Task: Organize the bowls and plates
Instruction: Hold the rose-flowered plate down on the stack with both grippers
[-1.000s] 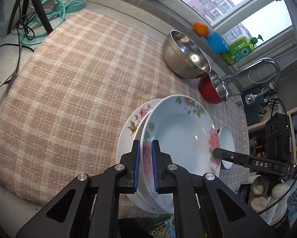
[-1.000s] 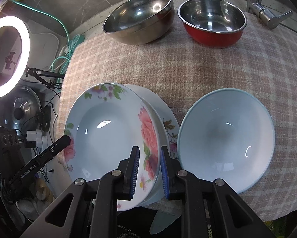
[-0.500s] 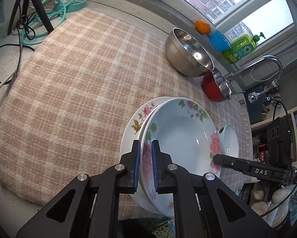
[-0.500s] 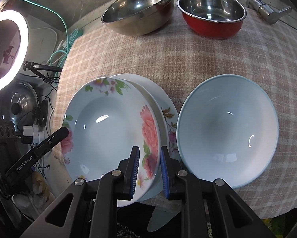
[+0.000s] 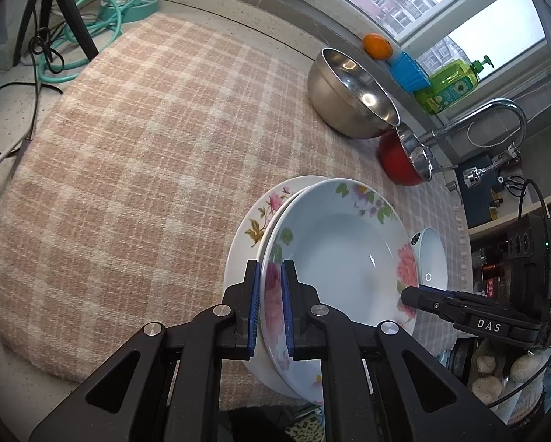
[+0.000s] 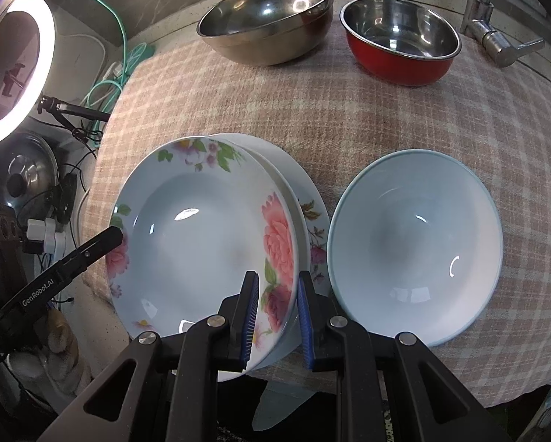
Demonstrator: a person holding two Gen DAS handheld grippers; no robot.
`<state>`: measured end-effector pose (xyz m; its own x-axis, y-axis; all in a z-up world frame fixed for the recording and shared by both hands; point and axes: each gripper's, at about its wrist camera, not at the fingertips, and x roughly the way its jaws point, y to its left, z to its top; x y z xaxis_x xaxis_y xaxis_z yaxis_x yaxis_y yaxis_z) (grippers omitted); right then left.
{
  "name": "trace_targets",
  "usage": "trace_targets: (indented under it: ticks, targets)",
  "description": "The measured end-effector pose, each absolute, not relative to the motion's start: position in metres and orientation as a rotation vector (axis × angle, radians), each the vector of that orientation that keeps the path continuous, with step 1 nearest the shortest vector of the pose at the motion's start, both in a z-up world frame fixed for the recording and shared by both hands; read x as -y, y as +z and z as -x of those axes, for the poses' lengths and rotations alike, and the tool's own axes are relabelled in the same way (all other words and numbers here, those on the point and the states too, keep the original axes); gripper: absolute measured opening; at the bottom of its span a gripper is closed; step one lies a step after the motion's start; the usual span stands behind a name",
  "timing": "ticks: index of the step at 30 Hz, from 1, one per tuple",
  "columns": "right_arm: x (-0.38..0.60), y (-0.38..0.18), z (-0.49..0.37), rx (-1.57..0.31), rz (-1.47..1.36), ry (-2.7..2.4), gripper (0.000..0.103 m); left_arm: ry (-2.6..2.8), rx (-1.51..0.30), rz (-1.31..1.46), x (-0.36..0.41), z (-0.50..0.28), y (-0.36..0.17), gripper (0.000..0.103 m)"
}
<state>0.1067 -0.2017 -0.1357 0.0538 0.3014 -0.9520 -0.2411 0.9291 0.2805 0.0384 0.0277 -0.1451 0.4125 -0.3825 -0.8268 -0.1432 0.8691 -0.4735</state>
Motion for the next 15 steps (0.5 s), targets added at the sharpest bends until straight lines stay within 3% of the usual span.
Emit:
trace_targets:
  ticks: [15]
  targets:
    - [0.190,-0.137,-0.105,-1.457,0.034,0.394,0.021,-0.142,-1.166,0.494,-0.027,-0.038,-0.152,0.009]
